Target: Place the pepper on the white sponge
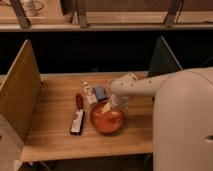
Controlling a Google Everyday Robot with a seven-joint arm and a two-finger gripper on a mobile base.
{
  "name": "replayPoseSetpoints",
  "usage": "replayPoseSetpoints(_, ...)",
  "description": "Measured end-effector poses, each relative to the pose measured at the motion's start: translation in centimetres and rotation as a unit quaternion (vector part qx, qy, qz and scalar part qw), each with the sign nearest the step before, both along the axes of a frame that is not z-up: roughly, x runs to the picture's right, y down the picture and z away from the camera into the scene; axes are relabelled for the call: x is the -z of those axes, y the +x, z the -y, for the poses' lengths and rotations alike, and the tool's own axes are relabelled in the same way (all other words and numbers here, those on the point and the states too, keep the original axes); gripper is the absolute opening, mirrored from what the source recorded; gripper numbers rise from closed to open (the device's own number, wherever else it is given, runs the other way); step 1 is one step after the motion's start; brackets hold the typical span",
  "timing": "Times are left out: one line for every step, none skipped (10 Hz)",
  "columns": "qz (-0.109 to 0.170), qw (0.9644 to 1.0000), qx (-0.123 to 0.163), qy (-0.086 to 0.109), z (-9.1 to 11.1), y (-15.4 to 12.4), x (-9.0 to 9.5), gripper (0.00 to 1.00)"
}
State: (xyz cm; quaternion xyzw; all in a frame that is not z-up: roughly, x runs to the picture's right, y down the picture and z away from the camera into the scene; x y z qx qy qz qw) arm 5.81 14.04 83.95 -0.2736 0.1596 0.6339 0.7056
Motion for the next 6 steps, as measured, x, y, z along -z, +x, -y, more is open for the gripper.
replayPoseSetpoints(0.0, 1.0, 0.0, 0.0, 0.0, 0.0, 0.0, 0.8)
replayPoseSetpoints(0.0, 1.0, 0.0, 0.0, 0.0, 0.0, 0.0, 0.8)
replayPoseSetpoints(0.0, 1.0, 0.0, 0.0, 0.0, 0.0, 0.0, 0.8)
replayPoseSetpoints(-0.001, 1.0, 0.0, 0.003, 0.2, 0.1, 0.0, 0.8)
replayPoseSetpoints(0.0, 0.9997, 0.01, 0.022, 1.7, 0.0, 0.0, 0.8)
replayPoseSetpoints(0.007, 0.9987, 0.026, 0.044, 3.4, -0.9, 0.1, 0.8)
